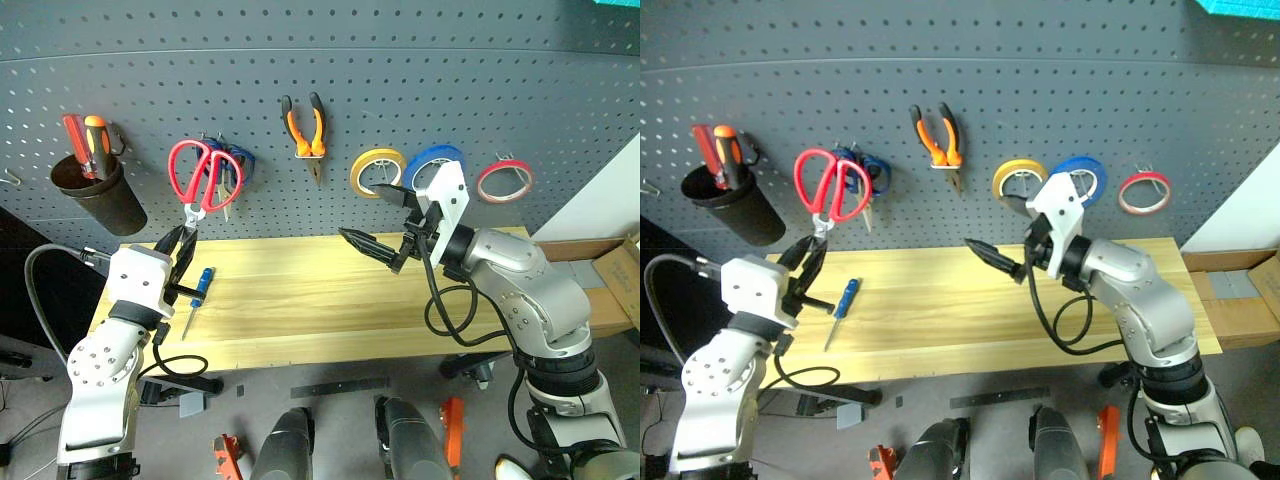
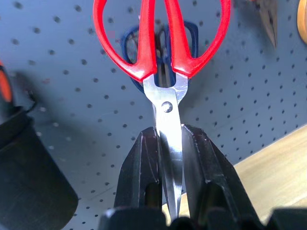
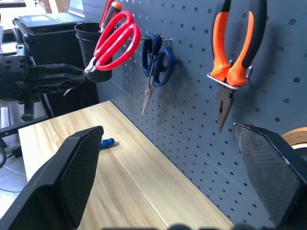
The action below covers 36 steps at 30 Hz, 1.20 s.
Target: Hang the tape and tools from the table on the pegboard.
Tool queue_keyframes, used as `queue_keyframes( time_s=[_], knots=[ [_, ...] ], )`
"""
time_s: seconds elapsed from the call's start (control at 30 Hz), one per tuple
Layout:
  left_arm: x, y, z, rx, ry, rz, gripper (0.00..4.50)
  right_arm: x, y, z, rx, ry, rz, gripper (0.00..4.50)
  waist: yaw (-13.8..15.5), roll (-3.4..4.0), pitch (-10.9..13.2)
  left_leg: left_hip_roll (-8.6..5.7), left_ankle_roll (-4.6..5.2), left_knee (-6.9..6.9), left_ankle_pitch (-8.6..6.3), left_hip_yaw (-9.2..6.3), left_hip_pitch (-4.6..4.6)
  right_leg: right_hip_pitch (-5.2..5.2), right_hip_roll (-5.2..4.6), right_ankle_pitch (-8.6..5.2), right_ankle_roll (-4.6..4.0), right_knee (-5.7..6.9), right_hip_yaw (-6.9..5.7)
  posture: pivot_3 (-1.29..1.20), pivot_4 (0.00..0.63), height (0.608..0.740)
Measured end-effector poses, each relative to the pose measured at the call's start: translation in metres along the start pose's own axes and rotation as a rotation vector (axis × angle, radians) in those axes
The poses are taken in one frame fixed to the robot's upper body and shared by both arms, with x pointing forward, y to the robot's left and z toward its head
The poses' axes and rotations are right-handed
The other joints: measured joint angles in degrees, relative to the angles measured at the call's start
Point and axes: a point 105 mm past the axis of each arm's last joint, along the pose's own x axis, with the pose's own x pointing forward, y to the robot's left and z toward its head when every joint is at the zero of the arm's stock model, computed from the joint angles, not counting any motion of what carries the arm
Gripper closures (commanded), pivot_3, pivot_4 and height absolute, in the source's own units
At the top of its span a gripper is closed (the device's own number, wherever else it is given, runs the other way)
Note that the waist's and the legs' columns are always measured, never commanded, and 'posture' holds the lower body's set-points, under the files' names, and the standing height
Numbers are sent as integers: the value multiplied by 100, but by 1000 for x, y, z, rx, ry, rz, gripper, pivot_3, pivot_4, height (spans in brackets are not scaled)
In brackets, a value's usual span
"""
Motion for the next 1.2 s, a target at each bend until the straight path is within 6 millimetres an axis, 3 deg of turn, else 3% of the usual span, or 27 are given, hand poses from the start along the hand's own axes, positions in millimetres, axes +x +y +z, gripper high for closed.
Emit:
queue_keyframes(
  time_s=[0.2, 0.43, 0.6, 0.9, 1.03, 1.1, 1.2],
  knots=[
    [8, -4, -11, 18, 38, -57, 4208, 1, 0, 1, 3, -10, -4, 0, -20, 0, 0, 2, 0, -1, 0, 2, 1, -3, 0, 0, 0, 1, 2, -38, 221, 740],
    [13, -8, -23, 20, 75, -81, 4208, 8, 13, 32, -52, -128, 76, 0, -22, 1, 1, 1, 0, 0, -1, -1, 1, -2, -1, 0, 0, 2, 1, -51, 229, 740],
    [17, -8, -26, 5, 91, -78, 4208, 10, 20, 37, -73, -144, 115, 0, -23, 1, 1, 0, 0, 1, -1, 0, 1, -2, -2, 1, 0, 3, 2, -50, 229, 740],
    [19, -8, -30, -22, 113, -78, 1335, 12, 26, 35, -76, -140, 141, 0, -22, 1, 1, 1, -1, 1, -1, -1, 1, -3, -2, 1, 0, 3, 1, -44, 232, 740],
    [14, -8, -45, -90, 193, -40, 49, 12, 26, 33, -72, -132, 141, 0, -24, 1, 1, 0, 0, 1, -1, 0, 3, -2, -2, 1, 0, 4, 3, -41, 243, 740],
    [5, -13, -62, -147, 288, -34, 49, 13, 28, 23, -46, -83, 142, 0, -40, 1, 1, 1, 0, 0, -1, 1, 5, -2, -1, 1, 0, 5, 3, -37, 249, 740],
    [-18, -21, -100, -253, 536, -22, 49, 17, 36, -13, 24, 80, 118, 0, -64, 2, 1, 2, 1, 0, -2, -2, 6, -3, 0, 0, 0, 11, 2, -35, 260, 740]
  ],
)
